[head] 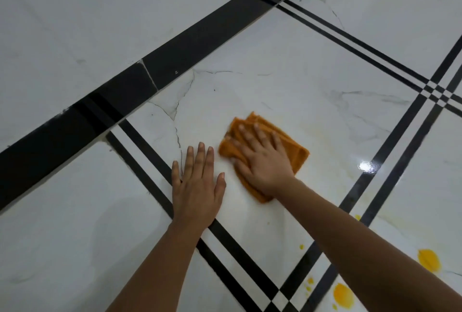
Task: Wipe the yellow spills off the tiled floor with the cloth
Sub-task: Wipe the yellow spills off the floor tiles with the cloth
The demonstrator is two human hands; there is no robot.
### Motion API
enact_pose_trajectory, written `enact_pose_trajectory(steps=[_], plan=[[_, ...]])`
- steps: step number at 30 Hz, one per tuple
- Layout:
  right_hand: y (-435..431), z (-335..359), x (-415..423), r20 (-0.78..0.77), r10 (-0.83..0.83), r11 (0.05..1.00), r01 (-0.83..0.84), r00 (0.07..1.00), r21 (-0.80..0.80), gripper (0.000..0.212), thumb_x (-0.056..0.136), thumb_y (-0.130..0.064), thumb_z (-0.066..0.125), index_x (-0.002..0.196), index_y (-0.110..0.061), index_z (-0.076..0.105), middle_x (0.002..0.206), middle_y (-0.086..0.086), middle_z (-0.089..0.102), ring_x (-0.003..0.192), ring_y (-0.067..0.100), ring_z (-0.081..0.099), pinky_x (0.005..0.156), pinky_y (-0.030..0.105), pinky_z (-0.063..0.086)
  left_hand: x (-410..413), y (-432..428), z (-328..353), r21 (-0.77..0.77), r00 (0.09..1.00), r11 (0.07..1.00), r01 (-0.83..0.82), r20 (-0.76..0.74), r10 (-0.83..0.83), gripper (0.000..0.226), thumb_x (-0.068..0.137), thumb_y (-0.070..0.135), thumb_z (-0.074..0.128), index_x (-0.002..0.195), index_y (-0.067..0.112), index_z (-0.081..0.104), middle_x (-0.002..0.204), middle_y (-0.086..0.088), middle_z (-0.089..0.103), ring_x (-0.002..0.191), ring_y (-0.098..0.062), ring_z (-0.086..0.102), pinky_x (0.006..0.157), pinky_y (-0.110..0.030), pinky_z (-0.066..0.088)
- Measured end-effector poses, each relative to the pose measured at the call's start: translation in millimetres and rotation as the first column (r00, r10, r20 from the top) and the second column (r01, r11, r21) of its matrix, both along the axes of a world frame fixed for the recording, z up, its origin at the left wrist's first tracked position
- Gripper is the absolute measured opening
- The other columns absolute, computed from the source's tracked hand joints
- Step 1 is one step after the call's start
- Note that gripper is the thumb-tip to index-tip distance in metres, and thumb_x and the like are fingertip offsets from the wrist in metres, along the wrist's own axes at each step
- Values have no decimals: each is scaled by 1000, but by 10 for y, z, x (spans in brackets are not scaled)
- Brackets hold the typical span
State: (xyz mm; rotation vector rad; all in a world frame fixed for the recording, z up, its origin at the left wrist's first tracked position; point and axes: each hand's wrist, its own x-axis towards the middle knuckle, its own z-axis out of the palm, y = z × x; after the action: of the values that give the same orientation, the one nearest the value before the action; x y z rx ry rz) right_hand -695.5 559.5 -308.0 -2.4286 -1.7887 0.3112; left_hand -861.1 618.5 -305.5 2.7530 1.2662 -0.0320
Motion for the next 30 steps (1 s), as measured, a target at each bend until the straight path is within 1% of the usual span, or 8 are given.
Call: enact_pose_trajectory(steps=[3,7,9,13,19,24,28,30], plan=[[-583,-48,-58,43,199,980,-199,979,3,54,93,-58,15,144,-42,14,155,-9,16,143,21,7,112,47,1,-90,-62,-12,-4,999,999,43,-3,-43,66,94,52,14,140,12,37,146,-10,38,136,-27,33,109,-47,10],[-173,-17,183,-6,-122,992,122,992,-37,59,87,-62,7,144,-45,7,157,-11,5,145,20,-4,114,50,-1,-180,-151,-24,-9,999,1000,30,-15,-30,64,94,50,13,141,13,34,147,-8,37,136,-27,32,109,-50,17],[70,30,41,-19,-157,987,156,987,-41,58,90,-60,12,145,-43,11,158,-8,4,145,22,-5,114,51,-2,-185,-158,-32,-15,1000,1000,-13,1,14,63,92,47,21,141,12,36,146,-10,38,136,-28,32,106,-53,21],[-570,1,-205,-12,169,986,-169,986,-9,57,89,-64,10,143,-48,6,156,-11,2,144,21,-5,114,51,-2,-225,-215,-37,-28,1000,999,-23,7,23,63,90,47,25,140,12,37,146,-10,39,135,-28,34,105,-55,23],[-95,39,5,-38,-200,979,199,979,-40,56,90,-63,15,144,-46,10,158,-9,2,145,24,-6,112,53,-2,-192,-253,-20,-34,999,998,-46,17,47,69,88,52,13,146,16,23,153,-6,23,142,-24,18,110,-49,8],[-612,12,-149,-1,206,978,-206,979,-20,55,90,-61,17,143,-48,12,157,-10,7,145,22,-4,112,52,-3,-204,-313,41,-56,1000,998,-15,2,15,71,87,53,14,146,15,23,153,-7,24,142,-24,17,110,-51,10],[-400,40,79,-40,-64,996,61,997,-72,56,89,-64,13,142,-50,3,158,-9,0,144,23,-11,112,55,-4,-130,-322,55,-71,999,997,-37,8,37,77,83,58,4,148,19,9,156,-2,10,144,-20,5,113,-47,2],[-129,112,-45,-53,-71,994,66,996,-89,56,91,-63,12,144,-47,4,158,-7,-4,143,25,-14,112,56,-6,-107,-324,56,-71,997,995,-71,11,72,79,81,59,2,148,18,8,157,-2,9,144,-19,3,113,-46,1]])
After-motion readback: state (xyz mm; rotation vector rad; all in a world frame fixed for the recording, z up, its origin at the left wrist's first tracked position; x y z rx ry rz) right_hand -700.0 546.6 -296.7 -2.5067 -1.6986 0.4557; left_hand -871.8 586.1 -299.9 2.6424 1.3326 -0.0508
